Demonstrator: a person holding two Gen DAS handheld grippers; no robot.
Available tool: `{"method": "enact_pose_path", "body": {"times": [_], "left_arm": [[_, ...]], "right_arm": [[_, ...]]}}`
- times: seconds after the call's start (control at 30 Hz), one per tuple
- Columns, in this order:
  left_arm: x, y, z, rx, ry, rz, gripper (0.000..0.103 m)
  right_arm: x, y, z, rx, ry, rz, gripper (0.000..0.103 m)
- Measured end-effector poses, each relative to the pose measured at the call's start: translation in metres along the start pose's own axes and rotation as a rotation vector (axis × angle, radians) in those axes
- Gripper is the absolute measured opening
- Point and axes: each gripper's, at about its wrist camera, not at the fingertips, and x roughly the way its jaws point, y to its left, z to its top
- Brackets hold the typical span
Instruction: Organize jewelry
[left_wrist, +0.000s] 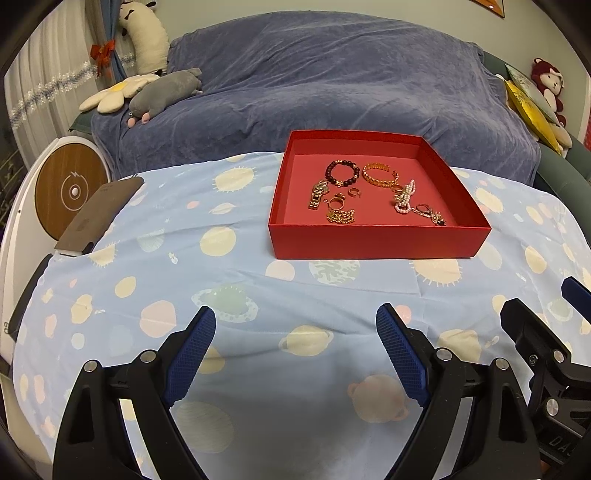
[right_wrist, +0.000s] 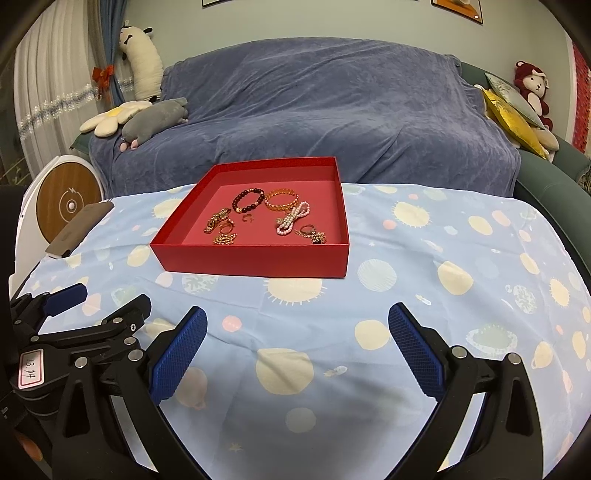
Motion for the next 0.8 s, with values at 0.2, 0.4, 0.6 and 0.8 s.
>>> {"method": "enact_pose_path", "body": {"times": [0.2, 0.4, 0.6, 0.8], "left_arm": [[-0.0011, 0.0003, 0.0006, -0.003, -0.011, 0.003, 0.086], [-0.0011, -0.0002, -0.0006, -0.005, -0.011, 0.004, 0.086], [-0.0009, 0.0000, -0.0005, -0.006, -0.011, 0.004, 0.086], [-0.0009, 0.0002, -0.0003, -0.010, -0.015, 0.008, 0.086]], "right_arm": [[0.0000, -0.0017, -0.0008, 0.004, -0.003, 0.000, 0.096], [-0.0002, -0.0025, -0.0013, 0.009, -0.002, -0.004, 0.096], [-0.0005, -0.0029, -0.0015, 0.010, -0.002, -0.005, 0.096], [-0.0006, -0.0030, -0.0017, 0.011, -0.002, -0.002, 0.096]]}}
